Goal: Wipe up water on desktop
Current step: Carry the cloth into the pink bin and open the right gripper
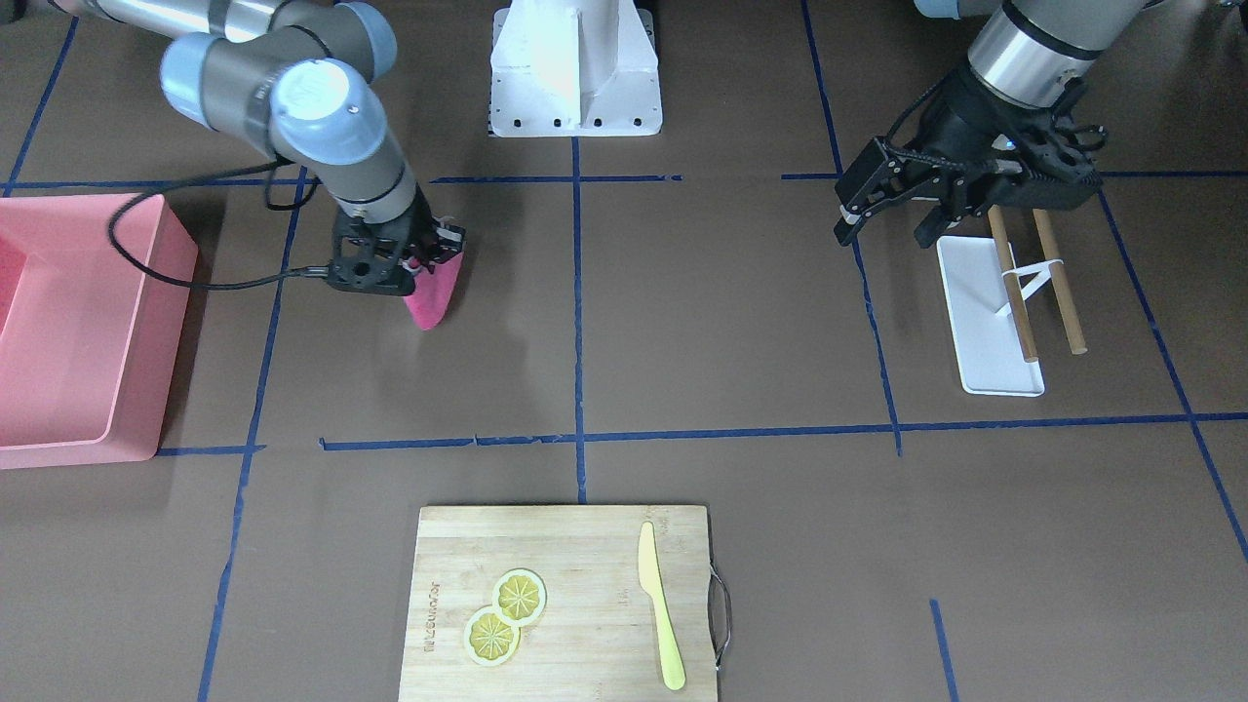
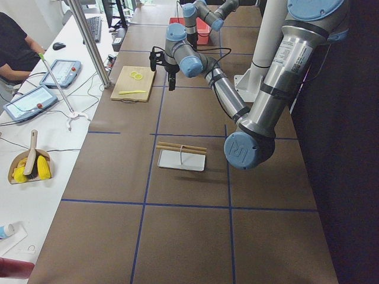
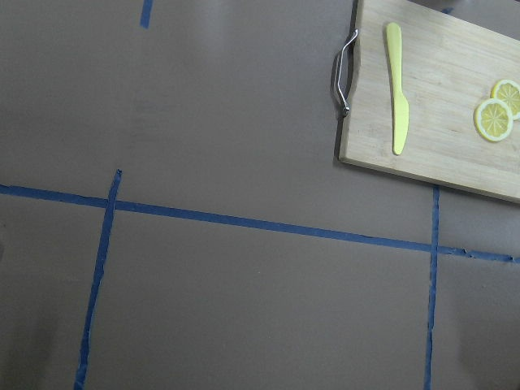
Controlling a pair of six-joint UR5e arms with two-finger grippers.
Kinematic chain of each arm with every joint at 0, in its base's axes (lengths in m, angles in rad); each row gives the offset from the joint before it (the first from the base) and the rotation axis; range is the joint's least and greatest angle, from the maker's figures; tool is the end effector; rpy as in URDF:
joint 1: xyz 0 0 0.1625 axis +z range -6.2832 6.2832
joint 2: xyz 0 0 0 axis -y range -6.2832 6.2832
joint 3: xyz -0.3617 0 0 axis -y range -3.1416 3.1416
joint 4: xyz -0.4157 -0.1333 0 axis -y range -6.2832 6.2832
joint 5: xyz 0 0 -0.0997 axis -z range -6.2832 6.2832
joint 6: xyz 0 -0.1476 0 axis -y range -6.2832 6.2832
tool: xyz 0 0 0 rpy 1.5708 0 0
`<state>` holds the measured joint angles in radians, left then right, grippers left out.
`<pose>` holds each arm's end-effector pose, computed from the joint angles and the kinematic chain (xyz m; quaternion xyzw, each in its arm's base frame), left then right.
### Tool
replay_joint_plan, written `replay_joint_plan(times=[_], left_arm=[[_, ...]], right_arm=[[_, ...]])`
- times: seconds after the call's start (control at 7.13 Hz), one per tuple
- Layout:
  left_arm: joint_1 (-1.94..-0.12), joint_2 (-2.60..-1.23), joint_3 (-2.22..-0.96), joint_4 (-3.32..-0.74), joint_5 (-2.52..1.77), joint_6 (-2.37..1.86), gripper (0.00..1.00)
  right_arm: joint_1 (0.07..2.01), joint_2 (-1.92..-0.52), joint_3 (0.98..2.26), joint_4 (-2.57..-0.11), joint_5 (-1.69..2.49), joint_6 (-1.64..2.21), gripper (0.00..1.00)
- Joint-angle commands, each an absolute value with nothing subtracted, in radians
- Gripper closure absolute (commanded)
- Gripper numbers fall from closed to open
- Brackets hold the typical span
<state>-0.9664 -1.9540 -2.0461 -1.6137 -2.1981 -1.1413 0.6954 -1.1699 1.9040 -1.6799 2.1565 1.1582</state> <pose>0.2813 -0.4894 0.1793 0.0535 0.4959 -0.0975 0.8612 -0.4295 -0.4258 0.2584 -0.0788 -0.3948 0.0405 0.9145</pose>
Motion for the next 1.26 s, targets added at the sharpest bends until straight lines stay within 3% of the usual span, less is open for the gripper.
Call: replay_joint_plan(times=[0.0,0.28,0.56,0.84,1.12], left_arm=[[-0.966,-1.948,-2.046,-1.615,-2.198,-1.141,0.00],[-0.966,-1.947,-2.046,-1.615,-2.198,-1.141,0.00],[-0.966,-1.945,-2.049,-1.614,-2.198,-1.141,0.00],[-0.971,-1.945,-2.049,-1.614,-2.198,-1.141,0.00],[-0.971,-1.945,-2.049,-1.614,-2.198,-1.141,0.00]], right_arm=[[0.895,-1.218,2.056,-1.838,2.239,1.007,0.99],[1.088,-1.360,2.166,-1.934,2.281,0.752,0.99],[1.262,-1.524,2.155,-1.934,2.327,0.410,0.98],[1.298,-1.548,2.030,-1.918,2.315,0.246,0.95],[1.284,-1.542,1.874,-1.788,2.318,0.253,0.82]])
